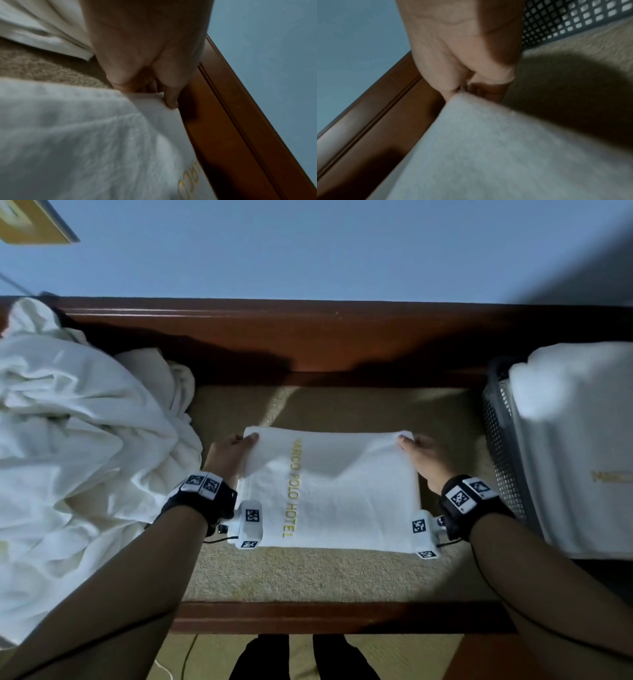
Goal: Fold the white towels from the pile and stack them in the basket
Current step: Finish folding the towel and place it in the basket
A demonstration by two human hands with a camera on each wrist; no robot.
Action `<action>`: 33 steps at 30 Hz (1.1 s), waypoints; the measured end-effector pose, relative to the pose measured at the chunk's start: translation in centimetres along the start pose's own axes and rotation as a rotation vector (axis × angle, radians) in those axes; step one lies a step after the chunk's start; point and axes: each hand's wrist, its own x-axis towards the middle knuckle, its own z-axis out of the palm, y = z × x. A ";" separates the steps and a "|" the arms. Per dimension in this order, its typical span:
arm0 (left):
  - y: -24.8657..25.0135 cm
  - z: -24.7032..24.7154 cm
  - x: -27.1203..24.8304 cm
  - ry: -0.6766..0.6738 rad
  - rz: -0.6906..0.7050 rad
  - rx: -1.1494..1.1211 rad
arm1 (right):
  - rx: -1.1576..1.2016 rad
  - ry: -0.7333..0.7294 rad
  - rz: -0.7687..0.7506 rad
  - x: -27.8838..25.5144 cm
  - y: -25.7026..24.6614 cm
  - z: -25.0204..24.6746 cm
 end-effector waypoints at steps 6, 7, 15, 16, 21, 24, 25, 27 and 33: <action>-0.4 -0.7 -2.5 -0.083 0.093 0.021 | 0.020 -0.146 -0.018 -2.6 2.2 -0.3; -0.8 -1.1 -3.8 -0.076 0.136 0.045 | 0.008 -0.166 -0.014 -4.2 2.2 -0.6; -9.0 -2.6 -12.3 -0.112 0.167 0.350 | -0.278 -0.261 0.019 -14.4 7.0 -0.5; -8.9 -2.6 -12.3 -0.106 0.184 0.352 | -0.293 -0.236 -0.004 -14.6 6.9 -0.4; -6.5 -2.1 -11.0 0.020 0.277 0.392 | -0.277 -0.063 -0.071 -13.7 4.6 -0.5; -6.2 -1.0 -10.2 0.009 0.262 0.451 | -0.343 -0.054 -0.059 -12.9 5.0 0.6; -6.4 -0.6 -9.9 -0.007 0.234 0.461 | -0.367 -0.046 -0.053 -12.8 5.2 1.0; -6.5 -0.2 -9.9 0.008 0.197 0.447 | -0.420 0.011 -0.056 -12.9 4.9 1.4; -7.8 -0.8 -13.3 0.058 0.639 0.762 | -0.756 0.022 -0.473 -16.0 3.6 3.5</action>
